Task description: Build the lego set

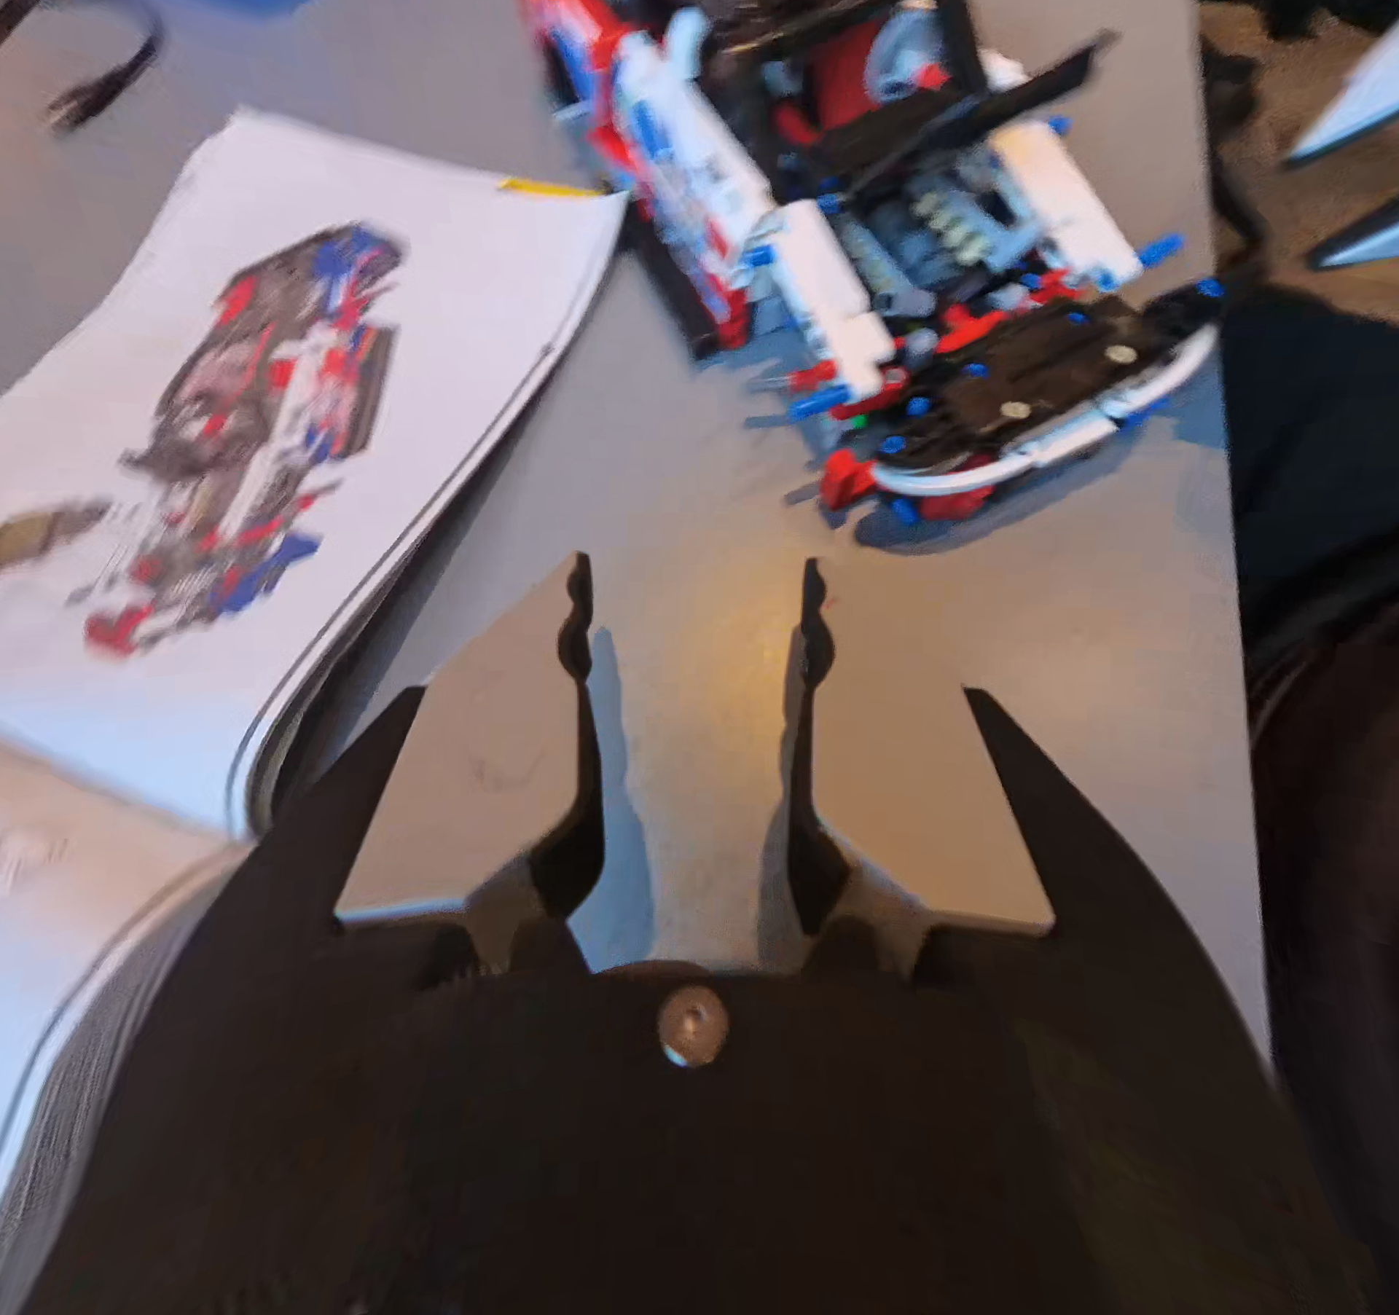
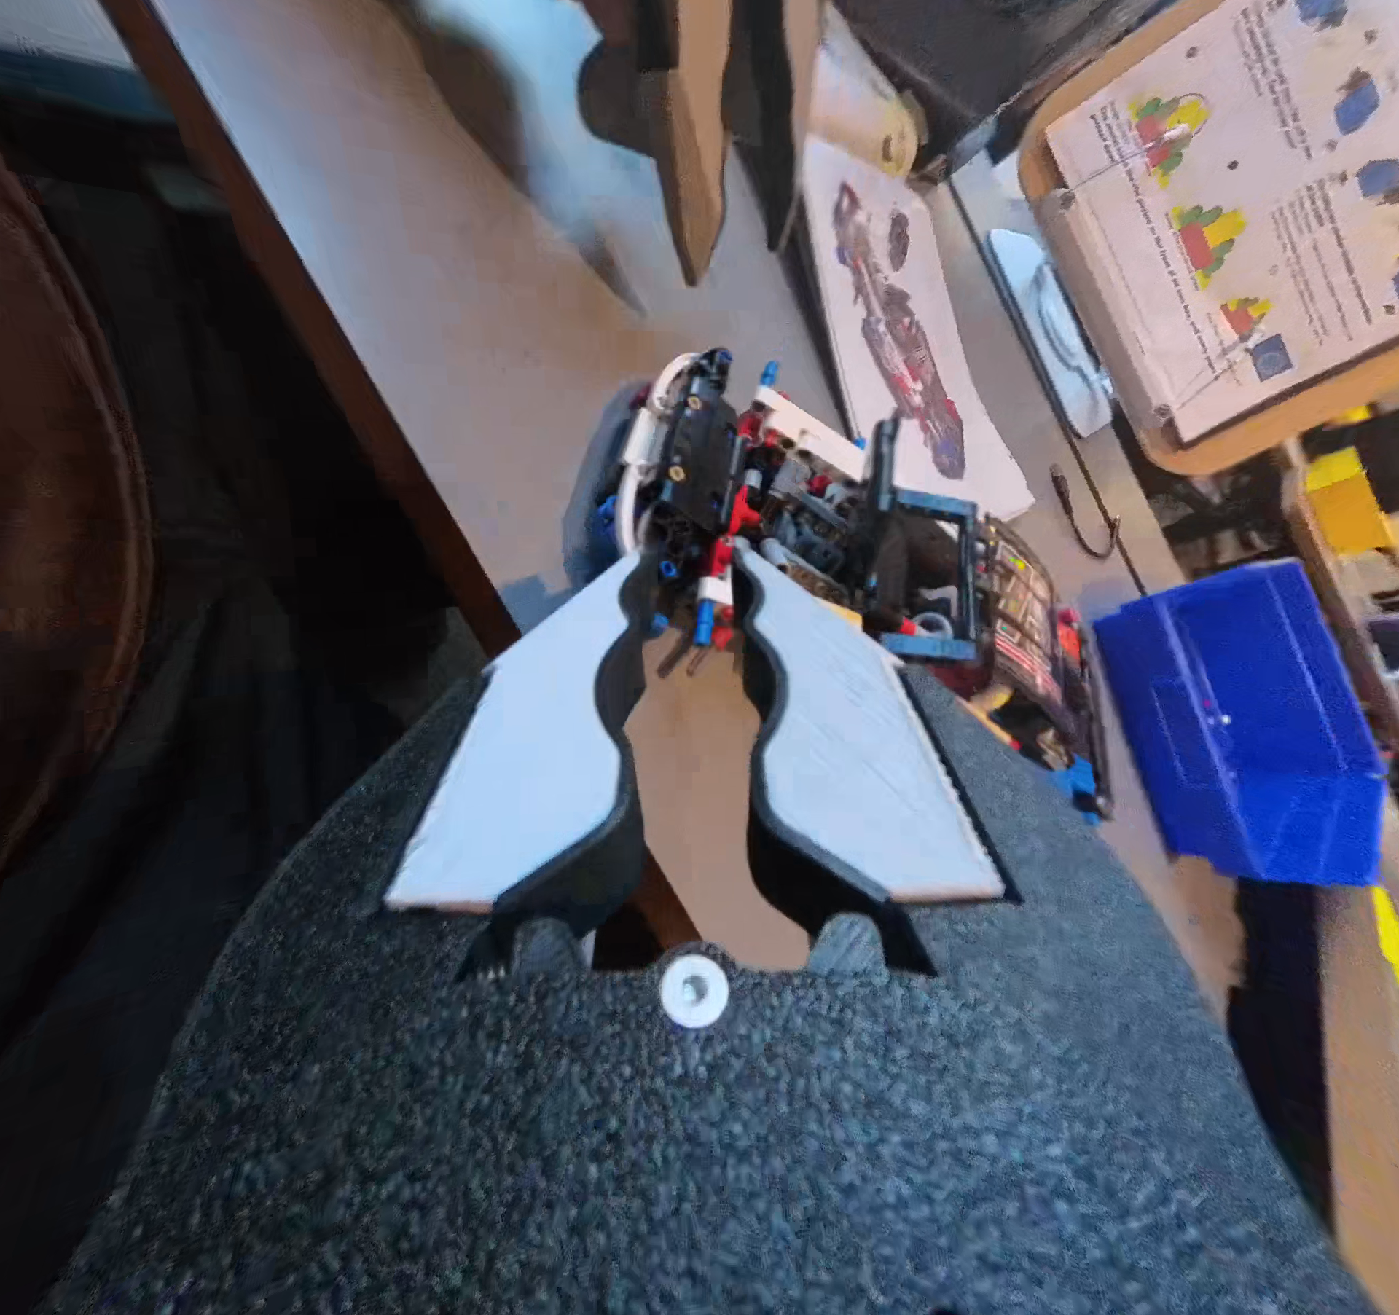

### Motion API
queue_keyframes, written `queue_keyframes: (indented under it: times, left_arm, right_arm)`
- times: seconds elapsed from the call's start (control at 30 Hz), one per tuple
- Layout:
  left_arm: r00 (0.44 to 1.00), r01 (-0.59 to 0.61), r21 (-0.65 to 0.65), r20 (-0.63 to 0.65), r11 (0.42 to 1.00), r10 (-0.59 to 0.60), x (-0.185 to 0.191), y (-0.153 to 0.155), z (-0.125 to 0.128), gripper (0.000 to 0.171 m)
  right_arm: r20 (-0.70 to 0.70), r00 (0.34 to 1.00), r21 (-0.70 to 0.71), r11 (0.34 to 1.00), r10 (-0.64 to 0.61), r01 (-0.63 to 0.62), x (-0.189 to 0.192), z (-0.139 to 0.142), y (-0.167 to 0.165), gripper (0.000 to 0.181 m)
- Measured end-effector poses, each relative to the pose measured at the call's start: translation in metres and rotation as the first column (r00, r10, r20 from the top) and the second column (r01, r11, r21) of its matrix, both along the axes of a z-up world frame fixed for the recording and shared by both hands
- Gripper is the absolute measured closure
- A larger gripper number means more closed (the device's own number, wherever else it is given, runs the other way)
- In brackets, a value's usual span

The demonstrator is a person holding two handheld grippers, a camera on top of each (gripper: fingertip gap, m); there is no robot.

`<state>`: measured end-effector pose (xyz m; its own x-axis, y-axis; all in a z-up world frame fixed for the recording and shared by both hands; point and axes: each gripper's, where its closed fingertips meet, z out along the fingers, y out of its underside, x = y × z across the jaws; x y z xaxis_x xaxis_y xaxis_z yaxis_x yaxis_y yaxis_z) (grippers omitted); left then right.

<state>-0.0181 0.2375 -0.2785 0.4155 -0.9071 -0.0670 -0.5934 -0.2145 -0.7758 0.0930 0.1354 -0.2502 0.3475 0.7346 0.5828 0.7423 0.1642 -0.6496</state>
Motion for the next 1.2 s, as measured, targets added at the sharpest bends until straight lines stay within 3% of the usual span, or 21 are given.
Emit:
queue_keyframes:
  times: [0.1,0.2,0.3,0.37,0.47,0.63,0.73,0.8,0.87,0.93,1.03,1.2]
  left_arm:
    - [0.972,-0.221,-0.053,0.072,0.974,0.225,-0.031,0.014,0.013,0.107]
    - [0.886,-0.442,-0.062,0.130,0.895,0.446,-0.053,0.044,0.034,0.092]
    - [0.882,-0.458,-0.053,0.096,0.887,0.461,-0.036,0.084,0.054,0.080]
    - [0.884,-0.468,-0.028,-0.034,0.884,0.467,-0.026,0.116,0.048,0.069]
    - [0.835,-0.508,-0.057,-0.275,0.859,0.476,-0.036,0.149,0.032,0.077]
    - [0.788,-0.544,-0.054,-0.373,0.837,0.489,-0.087,0.158,0.079,0.076]
    - [0.790,-0.577,-0.129,-0.338,0.806,0.511,-0.098,0.147,0.087,0.069]
    - [0.836,-0.543,-0.235,-0.235,0.806,0.495,-0.075,0.140,0.078,0.072]
    - [0.860,-0.510,-0.309,-0.200,0.803,0.469,-0.047,0.138,0.052,0.072]
    - [0.871,-0.484,-0.292,-0.259,0.825,0.418,-0.026,0.140,0.017,0.067]
    - [0.828,-0.453,-0.201,-0.455,0.869,0.327,-0.023,0.137,-0.032,0.056]
    - [0.877,-0.405,-0.235,-0.373,0.884,0.303,-0.019,0.139,-0.040,0.075]
  right_arm:
    - [-0.187,0.981,-0.064,0.997,-0.058,0.047,0.032,0.021,0.017,0.159]
    - [-0.356,0.929,-0.153,0.987,-0.099,0.047,0.062,0.035,0.046,0.150]
    - [-0.500,0.859,-0.229,0.973,-0.106,-0.014,0.078,0.047,0.077,0.146]
    - [-0.561,0.821,-0.253,0.966,-0.107,-0.047,0.083,0.058,0.097,0.144]
    - [-0.590,0.803,-0.278,0.955,-0.084,-0.104,0.085,0.077,0.119,0.132]
    - [-0.583,0.812,-0.238,0.957,-0.002,-0.168,0.088,0.101,0.138,0.128]
    - [-0.611,0.792,-0.214,0.961,0.007,-0.174,0.088,0.105,0.144,0.129]
    - [-0.649,0.761,-0.215,0.959,-0.001,-0.183,0.083,0.107,0.146,0.131]
    - [-0.681,0.732,-0.227,0.952,-0.003,-0.207,0.075,0.109,0.141,0.131]
    - [-0.692,0.721,-0.230,0.953,-0.019,-0.196,0.070,0.114,0.138,0.132]
    - [-0.690,0.724,-0.233,0.952,-0.020,-0.197,0.063,0.125,0.129,0.133]
    - [-0.609,0.794,-0.253,0.949,-0.005,-0.188,0.047,0.132,0.128,0.134]
